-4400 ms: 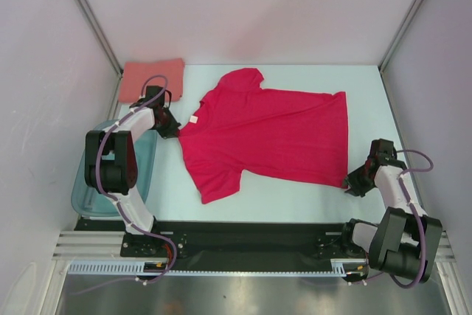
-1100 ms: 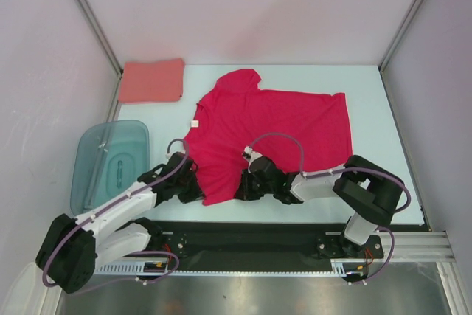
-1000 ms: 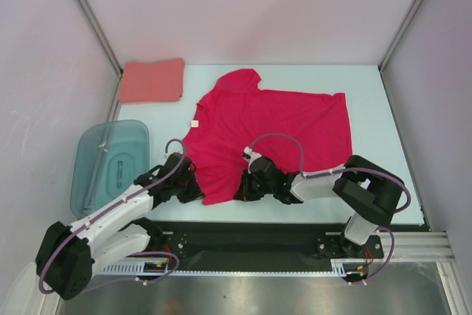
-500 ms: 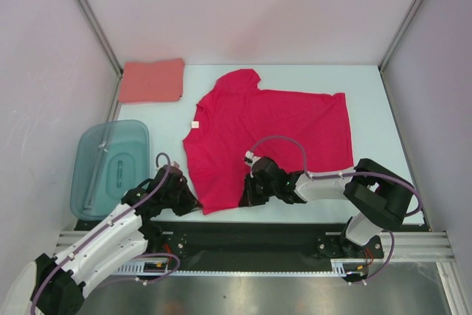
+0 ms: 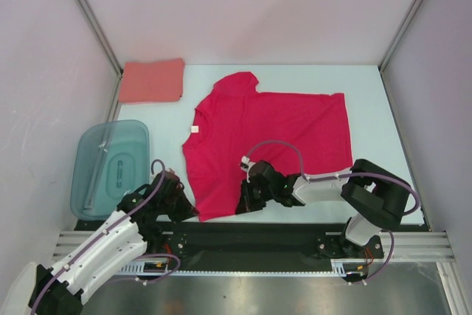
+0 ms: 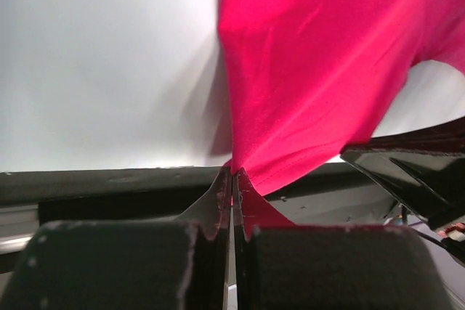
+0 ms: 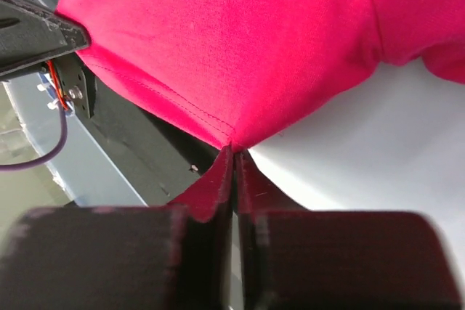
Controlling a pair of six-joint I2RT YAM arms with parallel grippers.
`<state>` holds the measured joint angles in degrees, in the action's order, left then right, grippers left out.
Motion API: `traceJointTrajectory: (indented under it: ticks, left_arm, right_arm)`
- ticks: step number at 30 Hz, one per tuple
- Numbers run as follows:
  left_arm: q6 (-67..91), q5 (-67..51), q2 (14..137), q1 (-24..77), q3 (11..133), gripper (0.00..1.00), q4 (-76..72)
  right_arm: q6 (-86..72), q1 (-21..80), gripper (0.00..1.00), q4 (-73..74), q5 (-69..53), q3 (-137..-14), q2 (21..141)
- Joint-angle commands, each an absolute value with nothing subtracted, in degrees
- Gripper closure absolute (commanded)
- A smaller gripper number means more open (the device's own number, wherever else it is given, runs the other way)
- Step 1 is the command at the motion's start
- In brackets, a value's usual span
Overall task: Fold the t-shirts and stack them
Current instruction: Flatten the tshirt out, then fold the tshirt
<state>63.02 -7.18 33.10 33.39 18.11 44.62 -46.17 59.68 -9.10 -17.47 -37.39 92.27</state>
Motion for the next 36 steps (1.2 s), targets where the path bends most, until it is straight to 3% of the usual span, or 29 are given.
traceJointTrajectory:
  ticks: [1,3,5,6,7,9,11,15,19,25,36]
  left_arm:
    - [62.67,-5.37,34.01,33.84,19.77,0.99,46.49]
    - [62.32,-5.1,33.31,33.84,20.48,0.88,46.93]
    - [61.79,-4.4,31.56,33.84,21.44,0.76,48.07]
    - [61.53,-4.05,30.94,33.84,21.79,0.63,48.6]
    - [61.18,-3.78,30.33,33.84,22.06,0.57,49.04]
    - [60.12,-2.91,29.36,33.84,22.85,0.43,50.01]
    - [58.98,-2.73,30.05,33.84,22.94,0.36,50.1]
    - [57.92,-3.86,34.26,33.84,22.68,0.32,47.99]
    - [56.34,-5.88,38.05,33.84,21.62,0.33,44.22]
    - [54.76,-8.35,39.55,33.93,20.65,0.35,39.38]
    - [54.4,-10.63,41.39,33.93,19.16,0.44,37.97]
  right_arm:
    - [-47.99,60.12,0.92,-8.37,-17.5,-37.62,89.92]
    - [-48.43,59.94,0.83,-4.51,-15.66,-37.36,86.51]
    - [-48.95,59.68,0.65,-1.07,-13.72,-36.22,83.25]
    - [-49.3,59.33,0.6,3.03,-11.8,-35.6,80.88]
    - [-50.18,58.02,0.52,4.99,-10.73,-34.9,76.34]
    - [-51.58,56.17,0.42,11.64,-6.62,-32.1,70.34]
    - [-53.61,51.1,0.39,17.37,-3.62,-30.42,60.76]
    - [-53.53,37.73,0.31,37.29,5.33,-29.09,44.59]
    - [-48.0,20.78,0.23,46.31,5.73,-29.27,35.6]
    - [-49.21,5.11,0.23,46.41,-2.81,-28.48,41.39]
    - [-48.52,-8.61,0.25,49.75,4.13,-31.9,42.72]
